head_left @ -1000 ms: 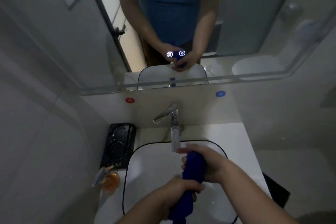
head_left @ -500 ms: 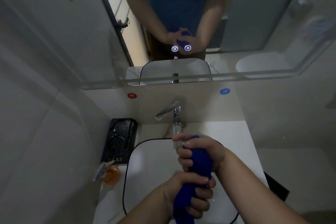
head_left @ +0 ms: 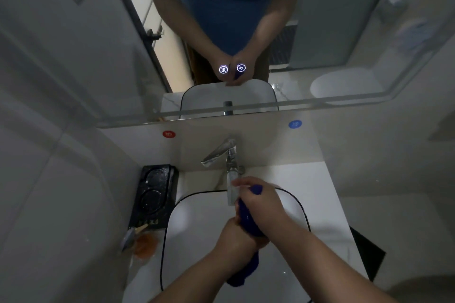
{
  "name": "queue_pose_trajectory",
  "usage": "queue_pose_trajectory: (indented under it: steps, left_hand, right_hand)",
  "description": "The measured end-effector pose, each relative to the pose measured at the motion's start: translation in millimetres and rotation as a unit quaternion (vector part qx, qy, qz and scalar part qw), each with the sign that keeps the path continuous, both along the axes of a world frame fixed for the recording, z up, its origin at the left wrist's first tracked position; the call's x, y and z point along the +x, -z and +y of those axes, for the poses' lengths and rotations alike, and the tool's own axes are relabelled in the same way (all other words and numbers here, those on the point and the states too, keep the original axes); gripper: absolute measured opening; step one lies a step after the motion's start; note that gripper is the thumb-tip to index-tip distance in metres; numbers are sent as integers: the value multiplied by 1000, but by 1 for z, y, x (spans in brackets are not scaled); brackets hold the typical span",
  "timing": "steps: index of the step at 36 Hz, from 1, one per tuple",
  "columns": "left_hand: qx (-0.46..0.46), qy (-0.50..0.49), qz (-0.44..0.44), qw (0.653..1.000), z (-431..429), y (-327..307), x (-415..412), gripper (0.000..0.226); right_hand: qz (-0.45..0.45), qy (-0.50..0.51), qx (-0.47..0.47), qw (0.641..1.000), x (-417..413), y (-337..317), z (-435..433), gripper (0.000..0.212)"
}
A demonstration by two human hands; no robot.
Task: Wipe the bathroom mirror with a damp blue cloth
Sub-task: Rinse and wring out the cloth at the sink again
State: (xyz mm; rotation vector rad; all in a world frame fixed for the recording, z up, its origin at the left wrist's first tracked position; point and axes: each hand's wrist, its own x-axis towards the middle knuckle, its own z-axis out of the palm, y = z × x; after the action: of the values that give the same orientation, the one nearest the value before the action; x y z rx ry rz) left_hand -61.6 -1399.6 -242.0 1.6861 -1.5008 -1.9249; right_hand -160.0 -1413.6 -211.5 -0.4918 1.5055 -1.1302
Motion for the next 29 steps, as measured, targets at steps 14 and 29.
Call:
queue_pose_trajectory:
  steps: [14,29]
  left_hand:
    - [-63,85,-97,990,3,5,-2,10]
    - [-202,86,-99,971,16,-1,37,43]
  right_hand:
    - [-194,176,160,952,-22,19,4,11]
    - [-450,47,40,891,-57,24,23,75]
